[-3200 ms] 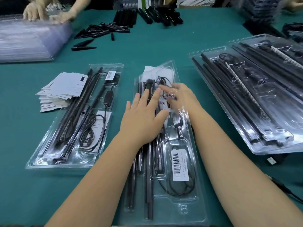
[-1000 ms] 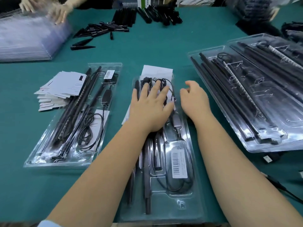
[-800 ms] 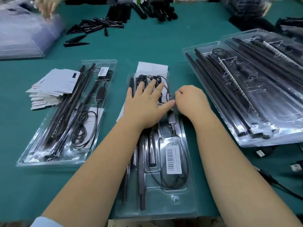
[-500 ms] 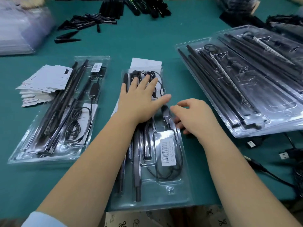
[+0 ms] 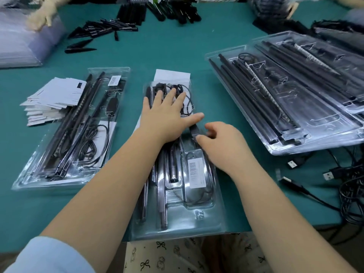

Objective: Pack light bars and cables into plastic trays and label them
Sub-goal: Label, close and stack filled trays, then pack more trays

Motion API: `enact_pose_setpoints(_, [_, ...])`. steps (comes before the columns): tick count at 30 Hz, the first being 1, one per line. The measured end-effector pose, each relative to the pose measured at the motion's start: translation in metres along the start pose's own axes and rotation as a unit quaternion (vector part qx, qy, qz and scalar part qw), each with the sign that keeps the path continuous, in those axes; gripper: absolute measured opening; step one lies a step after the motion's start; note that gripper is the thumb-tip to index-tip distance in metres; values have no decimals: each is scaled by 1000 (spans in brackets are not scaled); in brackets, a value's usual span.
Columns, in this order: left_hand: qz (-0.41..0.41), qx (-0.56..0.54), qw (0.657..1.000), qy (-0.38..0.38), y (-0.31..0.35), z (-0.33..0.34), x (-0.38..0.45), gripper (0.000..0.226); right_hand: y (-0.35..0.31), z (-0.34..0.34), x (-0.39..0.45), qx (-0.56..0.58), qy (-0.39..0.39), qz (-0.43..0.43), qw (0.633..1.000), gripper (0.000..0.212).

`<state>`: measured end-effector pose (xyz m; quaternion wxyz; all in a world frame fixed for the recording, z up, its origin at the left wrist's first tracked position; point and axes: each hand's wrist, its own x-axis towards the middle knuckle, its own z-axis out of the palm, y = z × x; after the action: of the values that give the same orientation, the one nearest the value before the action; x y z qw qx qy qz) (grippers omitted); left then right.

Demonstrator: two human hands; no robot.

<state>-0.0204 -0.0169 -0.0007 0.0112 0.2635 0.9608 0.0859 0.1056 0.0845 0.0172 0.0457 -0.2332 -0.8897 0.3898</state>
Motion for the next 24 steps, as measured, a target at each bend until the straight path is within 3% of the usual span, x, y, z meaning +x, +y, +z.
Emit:
enact_pose_setpoints(2, [-2, 45, 995, 88, 4, -4, -7, 81, -1, 2, -11, -61, 19, -34, 997, 42])
enact_pose_setpoints(4, [40, 125, 979, 159, 14, -8, -14, 64, 2, -4, -22, -26, 16, -21, 999, 48])
enact_pose_setpoints(6, [69, 156, 975, 145, 24, -10, -20, 54, 7, -14, -35, 35, -4, 8, 999, 58])
enact_pose_setpoints(10, [16, 180, 978, 101, 46, -4, -26, 58, 10, -22, -64, 226, -70, 50, 970, 86])
enact_pose_setpoints(14, [-8, 155, 977, 143, 50, 5, -37, 62, 5, -28, -59, 340, -95, 102, 930, 101])
enact_pose_setpoints(15, [-15, 133, 978, 160, 48, 6, -38, 58, 4, -30, -55, 361, -101, 112, 920, 94])
enact_pose_setpoints(18, [-29, 71, 980, 184, 46, 4, -39, 49, 0, -33, -46, 418, -130, 136, 889, 35])
enact_pose_setpoints(20, [-40, 36, 980, 192, 46, 2, -39, 47, 0, -32, -41, 432, -121, 164, 879, 12])
enact_pose_setpoints(24, [-70, -49, 976, 199, 39, -5, -39, 47, -3, -32, -35, 480, -137, 181, 847, 26])
